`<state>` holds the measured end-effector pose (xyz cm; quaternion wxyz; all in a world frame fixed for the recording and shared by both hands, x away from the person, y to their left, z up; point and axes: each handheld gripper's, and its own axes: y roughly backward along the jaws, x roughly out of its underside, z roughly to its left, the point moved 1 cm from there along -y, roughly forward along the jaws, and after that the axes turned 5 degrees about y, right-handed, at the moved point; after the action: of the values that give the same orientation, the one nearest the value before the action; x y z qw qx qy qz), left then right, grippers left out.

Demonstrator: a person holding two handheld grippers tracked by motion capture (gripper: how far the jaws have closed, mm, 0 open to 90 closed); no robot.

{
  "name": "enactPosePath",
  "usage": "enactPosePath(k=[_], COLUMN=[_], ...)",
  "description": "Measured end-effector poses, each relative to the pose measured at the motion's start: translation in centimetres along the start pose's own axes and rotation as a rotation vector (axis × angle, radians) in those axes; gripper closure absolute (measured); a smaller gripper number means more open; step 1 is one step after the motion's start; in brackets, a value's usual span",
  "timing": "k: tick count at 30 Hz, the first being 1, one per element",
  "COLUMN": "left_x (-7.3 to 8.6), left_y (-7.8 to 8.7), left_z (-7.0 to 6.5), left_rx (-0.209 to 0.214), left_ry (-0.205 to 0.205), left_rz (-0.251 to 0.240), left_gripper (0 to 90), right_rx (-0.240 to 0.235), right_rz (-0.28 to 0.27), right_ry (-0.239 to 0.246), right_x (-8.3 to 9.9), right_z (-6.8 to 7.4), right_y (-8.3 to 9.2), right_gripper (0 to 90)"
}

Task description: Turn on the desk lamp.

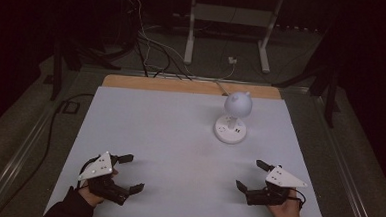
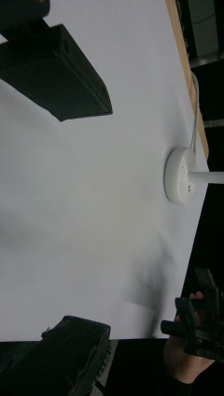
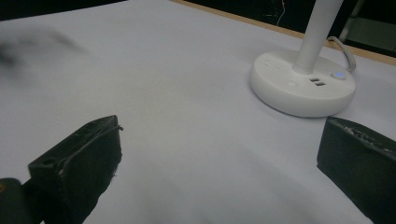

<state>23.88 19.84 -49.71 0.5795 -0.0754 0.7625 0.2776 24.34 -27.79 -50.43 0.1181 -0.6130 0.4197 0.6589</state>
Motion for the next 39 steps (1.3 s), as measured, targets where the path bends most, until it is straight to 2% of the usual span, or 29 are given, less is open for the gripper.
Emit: enactPosePath(k=[2,8,13,16,20,30,31,39], left_x=[0.0,-0.1,-0.1,0.0,0.0,0.0,0.0,0.0], left_y=[-0.1,-0.1,-0.3,-0.3,-0.4,-0.5,-0.5,-0.5], left_z=[0.0,-0.1,0.0,-0.1,-0.1,-0.2,-0.2,-0.3], left_rx=[0.005,0.003,-0.001,-0.001,-0.001,0.007,0.008,0.009], left_ry=[-0.002,-0.01,-0.004,-0.005,-0.005,-0.007,-0.006,-0.005], left_rz=[0.001,-0.004,0.004,0.006,0.01,0.011,0.012,0.011], left_gripper=[0.2,0.3,0.2,0.3,0.3,0.2,0.2,0.2], right_rx=[0.011,0.011,0.014,0.014,0.019,0.041,0.054,0.066], right_rz=[0.0,-0.006,-0.032,-0.025,-0.02,-0.014,-0.009,0.004], right_ry=[0.008,-0.041,-0.097,-0.107,-0.099,-0.115,-0.112,-0.126], right_x=[-0.1,-0.4,-1.8,-2.3,-3.0,-4.4,-4.6,-5.2], right_z=[0.0,-0.2,-0.4,-0.4,-0.3,-0.4,-0.5,-0.8], right_y=[0.0,0.3,0.8,0.8,0.8,0.8,0.6,-0.2], right_gripper=[0.0,0.0,0.0,0.0,0.0,0.0,0.0,0.0])
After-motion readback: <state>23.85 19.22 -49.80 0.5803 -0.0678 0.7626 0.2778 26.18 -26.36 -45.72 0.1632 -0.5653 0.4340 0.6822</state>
